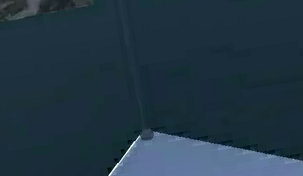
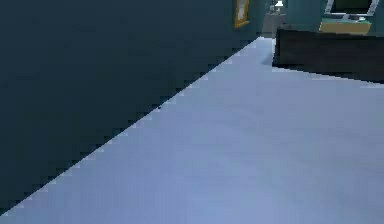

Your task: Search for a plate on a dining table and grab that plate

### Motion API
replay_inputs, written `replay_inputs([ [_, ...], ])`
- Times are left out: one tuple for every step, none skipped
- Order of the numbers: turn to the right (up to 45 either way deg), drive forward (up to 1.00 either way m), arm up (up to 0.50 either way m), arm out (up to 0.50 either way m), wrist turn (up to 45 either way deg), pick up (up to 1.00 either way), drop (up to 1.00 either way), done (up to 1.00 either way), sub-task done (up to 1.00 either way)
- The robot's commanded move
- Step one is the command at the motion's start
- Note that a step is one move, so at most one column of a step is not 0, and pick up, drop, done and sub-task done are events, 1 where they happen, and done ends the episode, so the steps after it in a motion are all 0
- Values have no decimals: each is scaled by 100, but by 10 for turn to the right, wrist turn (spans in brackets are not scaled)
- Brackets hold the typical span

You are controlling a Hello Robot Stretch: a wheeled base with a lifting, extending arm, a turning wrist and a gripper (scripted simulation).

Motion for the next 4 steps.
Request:
replay_inputs([
  [450, 0, 0, 0, 0, 0, 0, 0, 0],
  [450, 0, 0, 0, 0, 0, 0, 0, 0],
  [450, 0, 0, 0, 0, 0, 0, 0, 0],
  [330, 0, 0, 0, 0, 0, 0, 0, 0],
])
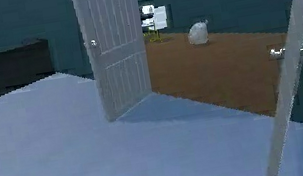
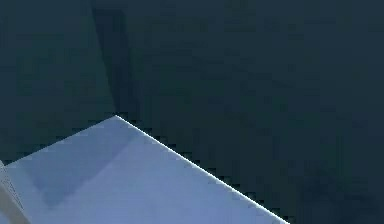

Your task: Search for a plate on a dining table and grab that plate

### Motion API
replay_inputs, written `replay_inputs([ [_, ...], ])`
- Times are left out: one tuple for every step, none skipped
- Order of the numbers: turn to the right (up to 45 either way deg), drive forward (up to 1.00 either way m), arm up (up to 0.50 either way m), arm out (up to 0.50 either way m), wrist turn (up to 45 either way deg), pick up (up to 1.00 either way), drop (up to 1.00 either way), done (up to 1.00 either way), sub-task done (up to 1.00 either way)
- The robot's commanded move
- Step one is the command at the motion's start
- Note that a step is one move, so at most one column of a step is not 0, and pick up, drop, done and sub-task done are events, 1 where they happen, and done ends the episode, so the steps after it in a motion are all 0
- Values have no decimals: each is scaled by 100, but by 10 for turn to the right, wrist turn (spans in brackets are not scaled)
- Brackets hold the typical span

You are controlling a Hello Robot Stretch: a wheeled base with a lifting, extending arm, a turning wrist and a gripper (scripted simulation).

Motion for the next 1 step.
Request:
replay_inputs([
  [0, 100, 0, 0, 0, 0, 0, 0, 0],
])
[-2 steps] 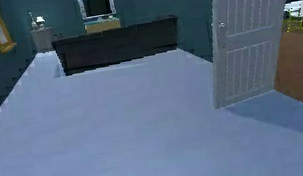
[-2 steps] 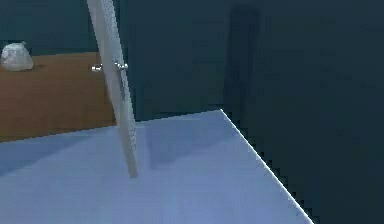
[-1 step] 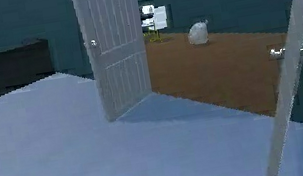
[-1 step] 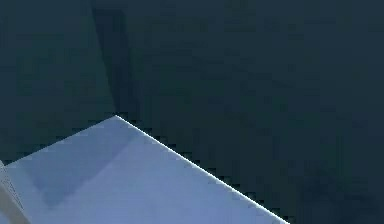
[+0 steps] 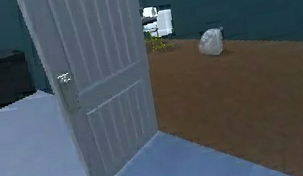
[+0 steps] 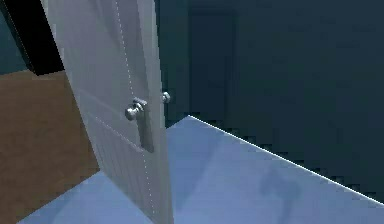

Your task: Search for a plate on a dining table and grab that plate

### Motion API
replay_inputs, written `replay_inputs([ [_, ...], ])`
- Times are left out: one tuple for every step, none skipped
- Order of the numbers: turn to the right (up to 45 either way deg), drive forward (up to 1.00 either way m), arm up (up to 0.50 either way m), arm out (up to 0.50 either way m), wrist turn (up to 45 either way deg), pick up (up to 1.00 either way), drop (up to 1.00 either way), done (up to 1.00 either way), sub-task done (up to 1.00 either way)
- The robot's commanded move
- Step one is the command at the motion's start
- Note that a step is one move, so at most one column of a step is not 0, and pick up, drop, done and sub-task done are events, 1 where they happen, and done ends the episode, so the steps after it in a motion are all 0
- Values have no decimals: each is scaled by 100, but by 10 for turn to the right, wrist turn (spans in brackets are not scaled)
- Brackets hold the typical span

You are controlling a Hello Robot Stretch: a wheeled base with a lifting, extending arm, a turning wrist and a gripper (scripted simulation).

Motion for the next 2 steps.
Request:
replay_inputs([
  [0, 35, 0, 0, 0, 0, 0, 0, 0],
  [150, 0, 0, 0, 0, 0, 0, 0, 0],
])
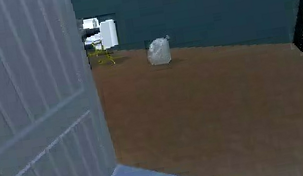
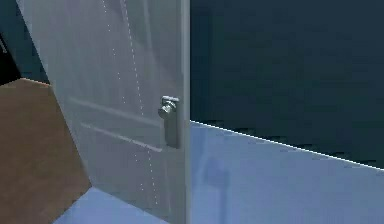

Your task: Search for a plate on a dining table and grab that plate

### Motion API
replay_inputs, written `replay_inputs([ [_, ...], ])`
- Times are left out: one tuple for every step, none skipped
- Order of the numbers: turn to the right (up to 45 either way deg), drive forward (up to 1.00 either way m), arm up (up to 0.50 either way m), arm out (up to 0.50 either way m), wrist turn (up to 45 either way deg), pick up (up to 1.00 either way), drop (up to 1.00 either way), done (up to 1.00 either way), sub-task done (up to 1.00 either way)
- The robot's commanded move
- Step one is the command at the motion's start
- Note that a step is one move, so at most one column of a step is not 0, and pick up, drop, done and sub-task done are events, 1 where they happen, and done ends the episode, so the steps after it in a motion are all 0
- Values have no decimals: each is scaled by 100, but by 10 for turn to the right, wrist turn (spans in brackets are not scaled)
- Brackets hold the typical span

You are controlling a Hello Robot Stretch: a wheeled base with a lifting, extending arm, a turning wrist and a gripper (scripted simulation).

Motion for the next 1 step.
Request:
replay_inputs([
  [0, 100, 0, 0, 0, 0, 0, 0, 0],
])
